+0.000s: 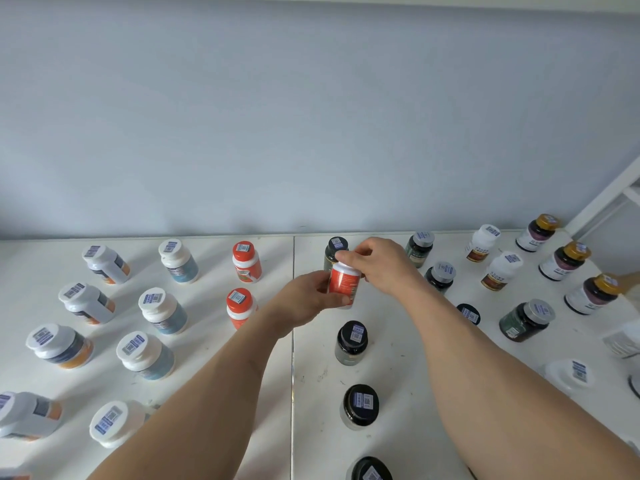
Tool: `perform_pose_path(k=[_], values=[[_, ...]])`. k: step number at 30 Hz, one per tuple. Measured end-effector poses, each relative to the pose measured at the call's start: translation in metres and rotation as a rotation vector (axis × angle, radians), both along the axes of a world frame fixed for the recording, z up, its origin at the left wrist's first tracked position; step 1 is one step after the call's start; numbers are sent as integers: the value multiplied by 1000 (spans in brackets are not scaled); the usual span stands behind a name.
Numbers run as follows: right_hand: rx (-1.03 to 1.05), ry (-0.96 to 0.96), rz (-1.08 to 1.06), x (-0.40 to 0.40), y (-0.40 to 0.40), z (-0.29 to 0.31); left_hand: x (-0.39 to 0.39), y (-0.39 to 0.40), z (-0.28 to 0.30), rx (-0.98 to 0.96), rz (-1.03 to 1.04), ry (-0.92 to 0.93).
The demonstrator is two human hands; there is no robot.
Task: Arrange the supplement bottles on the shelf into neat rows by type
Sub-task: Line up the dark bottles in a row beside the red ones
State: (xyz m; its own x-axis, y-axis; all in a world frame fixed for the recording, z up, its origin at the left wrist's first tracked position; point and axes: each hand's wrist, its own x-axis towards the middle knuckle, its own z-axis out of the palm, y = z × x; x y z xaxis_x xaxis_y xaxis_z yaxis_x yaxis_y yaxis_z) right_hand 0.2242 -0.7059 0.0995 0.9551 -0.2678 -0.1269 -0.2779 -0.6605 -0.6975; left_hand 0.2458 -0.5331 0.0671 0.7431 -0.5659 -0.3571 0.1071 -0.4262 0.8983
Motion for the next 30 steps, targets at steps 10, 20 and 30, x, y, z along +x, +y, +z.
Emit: perform_pose_path(k=[10, 20, 30], values=[[546, 61, 26, -7, 2, 8, 0, 9, 15, -231, -75, 221], [564, 41, 14, -18, 11, 12, -4, 17, 10, -240, -93, 247], [602, -17, 44, -48, 31, 8, -37, 39, 22, 114, -110, -126]])
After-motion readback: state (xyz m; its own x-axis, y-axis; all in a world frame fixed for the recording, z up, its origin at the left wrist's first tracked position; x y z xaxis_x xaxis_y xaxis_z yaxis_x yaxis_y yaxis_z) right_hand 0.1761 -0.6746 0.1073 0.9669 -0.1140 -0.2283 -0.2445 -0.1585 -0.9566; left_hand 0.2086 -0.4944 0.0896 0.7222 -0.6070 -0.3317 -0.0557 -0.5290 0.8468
